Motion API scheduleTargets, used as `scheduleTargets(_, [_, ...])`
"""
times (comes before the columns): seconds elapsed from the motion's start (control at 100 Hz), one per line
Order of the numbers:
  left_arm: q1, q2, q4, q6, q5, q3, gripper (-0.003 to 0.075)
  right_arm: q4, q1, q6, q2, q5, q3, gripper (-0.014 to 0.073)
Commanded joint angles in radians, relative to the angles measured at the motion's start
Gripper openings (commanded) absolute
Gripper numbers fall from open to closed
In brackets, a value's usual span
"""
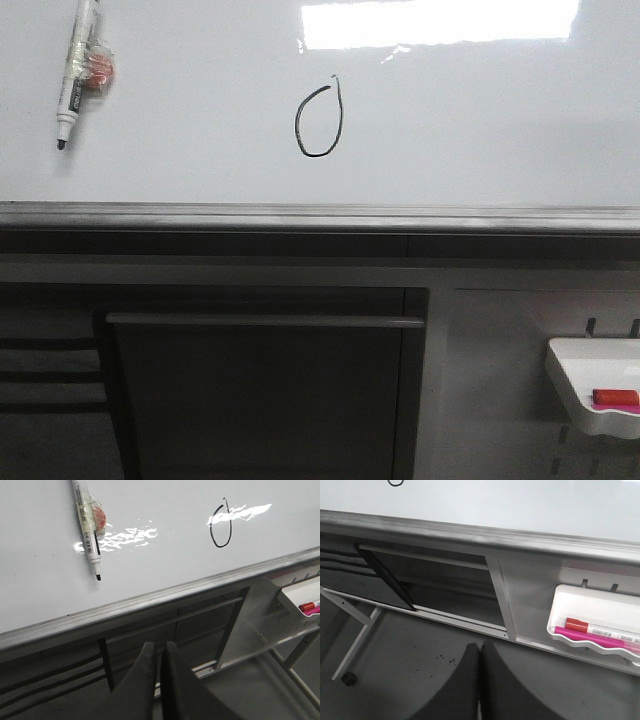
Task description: Write number 0 on whiteboard
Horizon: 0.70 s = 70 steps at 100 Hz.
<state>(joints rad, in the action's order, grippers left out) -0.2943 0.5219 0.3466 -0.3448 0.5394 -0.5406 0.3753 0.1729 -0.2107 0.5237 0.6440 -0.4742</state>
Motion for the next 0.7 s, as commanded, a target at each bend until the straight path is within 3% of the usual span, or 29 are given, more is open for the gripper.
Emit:
scheduleTargets(0.0, [0.004,0.002,0.026,0.008,-0.059,-0.028,-0.002,0.005,-0.006,-0.005,0.004,-0.057,-0.025,-0.0073])
scheduleTargets(0.34, [0.012,-0.047,0.03,0.008,-0.067,-0.005,-0.002,0.005,-0.006,-0.005,0.004,-0.057,-0.025,-0.0073])
scheduleTargets(0.69, [0.222,-0.4,-0.013,0.008,-0.27,0.236,-0.002,0.005,-0.006,-0.005,0.004,-0.057,-0.025,-0.0073])
